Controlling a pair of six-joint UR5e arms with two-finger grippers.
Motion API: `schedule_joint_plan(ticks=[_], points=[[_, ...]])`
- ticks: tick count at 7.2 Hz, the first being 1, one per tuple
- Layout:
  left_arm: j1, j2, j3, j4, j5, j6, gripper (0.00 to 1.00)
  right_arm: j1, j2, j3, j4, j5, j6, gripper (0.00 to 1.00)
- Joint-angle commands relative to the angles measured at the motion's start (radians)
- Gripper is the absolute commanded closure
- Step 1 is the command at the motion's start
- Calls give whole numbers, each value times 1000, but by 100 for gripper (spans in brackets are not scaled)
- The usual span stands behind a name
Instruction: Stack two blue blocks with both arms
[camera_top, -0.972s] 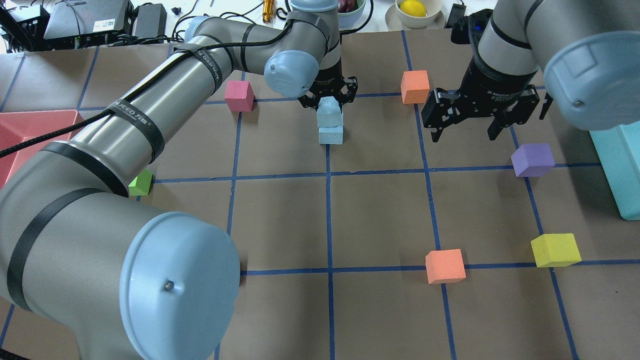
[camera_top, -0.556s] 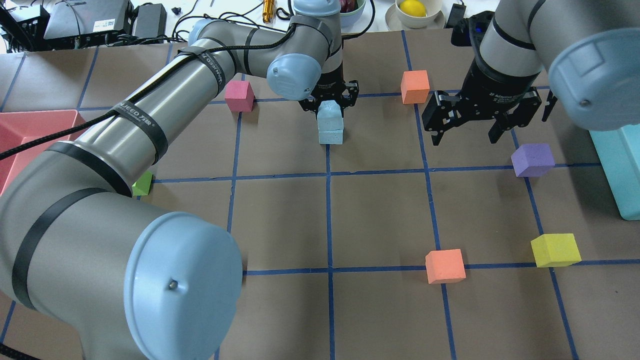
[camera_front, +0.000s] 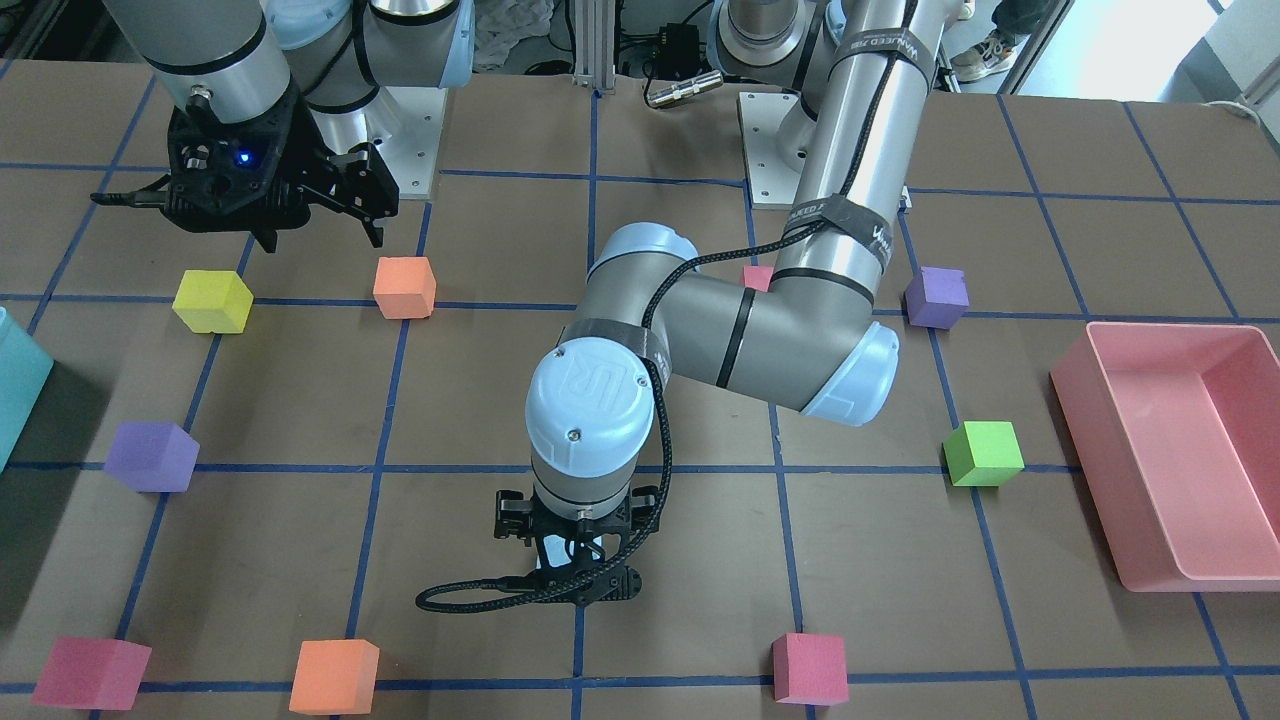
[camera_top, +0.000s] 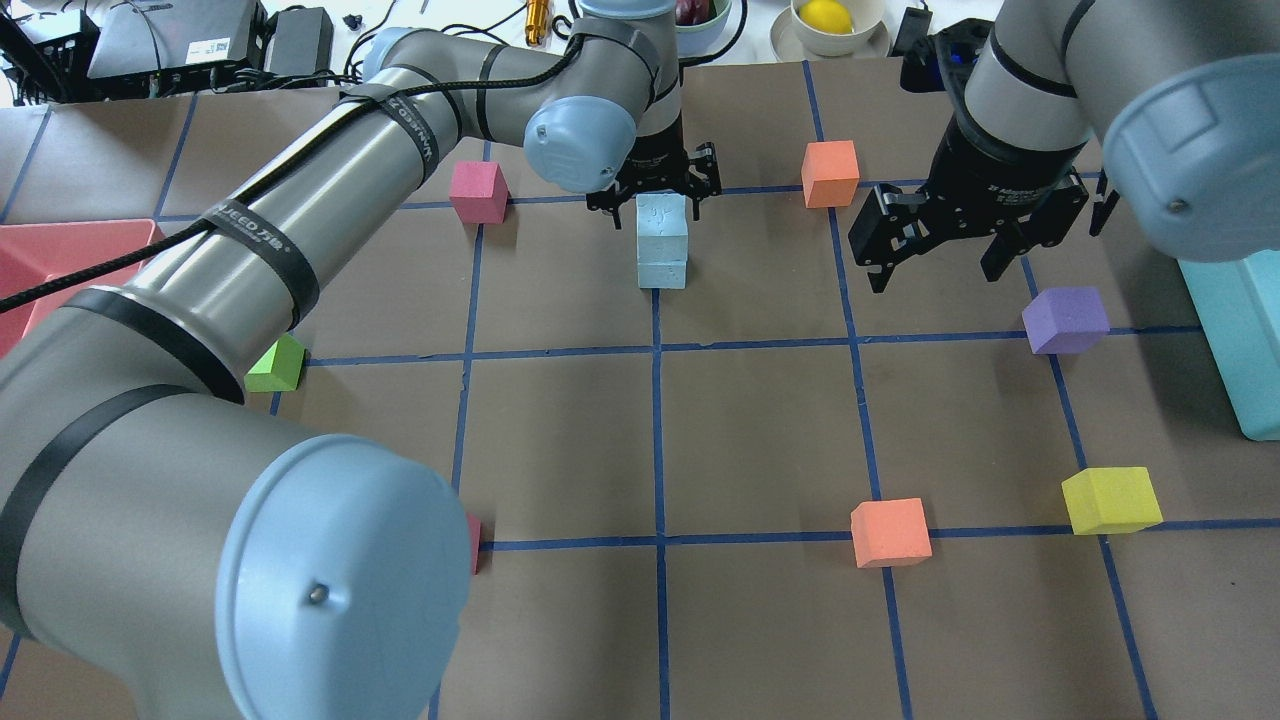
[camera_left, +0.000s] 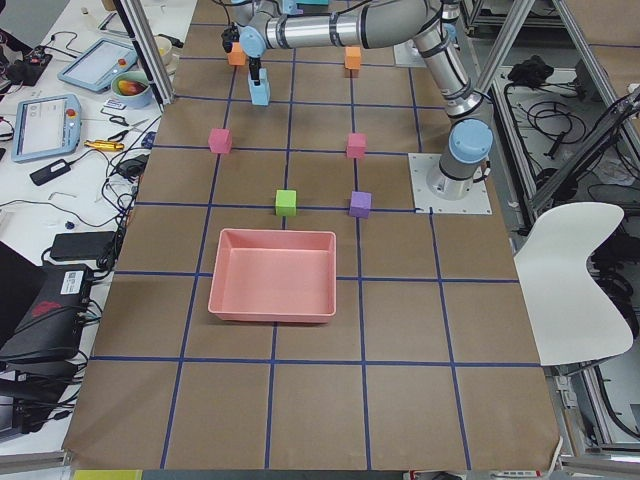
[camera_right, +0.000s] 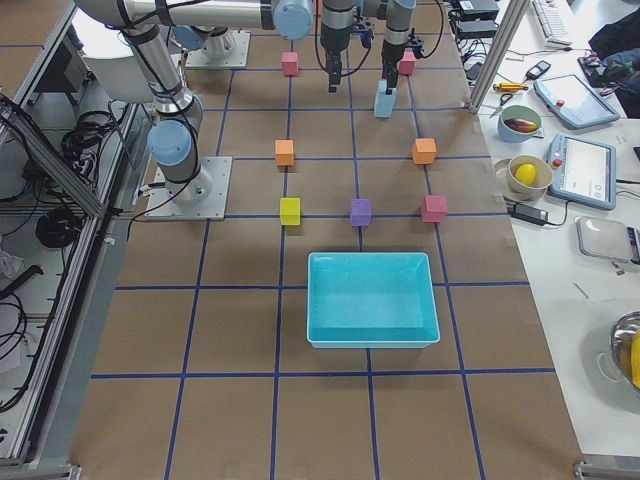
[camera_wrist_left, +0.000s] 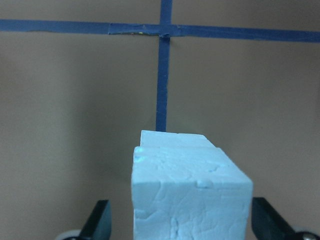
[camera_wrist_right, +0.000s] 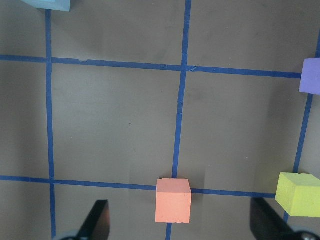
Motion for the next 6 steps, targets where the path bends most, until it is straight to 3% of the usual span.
schedule_joint_plan(ticks=[1, 2, 3, 6], points=[[91, 143, 3, -212, 5, 128, 0, 1, -1, 2, -1, -1, -1, 0], [153, 235, -11, -364, 17, 270, 0, 3, 0, 3, -3, -1, -1, 0], [221, 316, -31, -415, 16, 359, 0, 1, -1, 3, 2, -12, -1, 0], [237, 586, -246, -396, 74, 382, 0, 1, -3, -1, 28, -43, -1, 0]])
